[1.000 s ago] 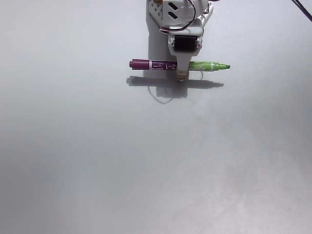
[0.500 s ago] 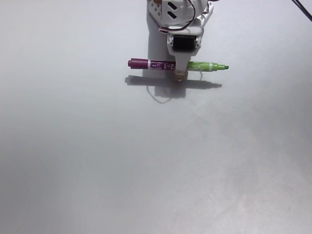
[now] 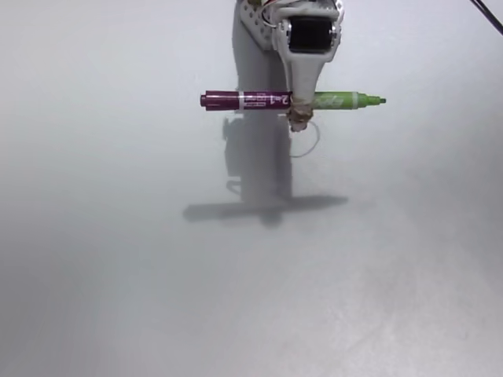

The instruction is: Draw the capital letter X with the green marker.

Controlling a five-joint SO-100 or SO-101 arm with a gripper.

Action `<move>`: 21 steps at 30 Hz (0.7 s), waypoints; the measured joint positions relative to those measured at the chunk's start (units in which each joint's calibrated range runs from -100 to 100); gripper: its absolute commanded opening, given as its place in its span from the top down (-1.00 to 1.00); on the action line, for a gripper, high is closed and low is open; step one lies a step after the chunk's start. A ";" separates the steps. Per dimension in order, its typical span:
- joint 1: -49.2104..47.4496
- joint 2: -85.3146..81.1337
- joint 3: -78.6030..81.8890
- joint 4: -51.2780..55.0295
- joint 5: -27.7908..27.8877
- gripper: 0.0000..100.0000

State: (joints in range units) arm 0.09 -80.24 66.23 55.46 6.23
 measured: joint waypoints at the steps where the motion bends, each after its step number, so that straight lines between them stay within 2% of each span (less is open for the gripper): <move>1: -0.46 3.08 -5.95 1.79 0.59 0.98; 6: -1.48 22.50 -38.06 10.18 6.98 0.98; 10: 2.22 34.30 -56.69 10.88 13.77 0.98; 15: 10.80 44.05 -60.80 7.23 21.20 0.98; 17: 16.07 47.65 -58.27 0.70 24.08 0.98; 21: 20.41 56.46 -55.91 -15.31 29.50 0.98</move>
State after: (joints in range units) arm 20.50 -23.78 10.32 40.15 35.73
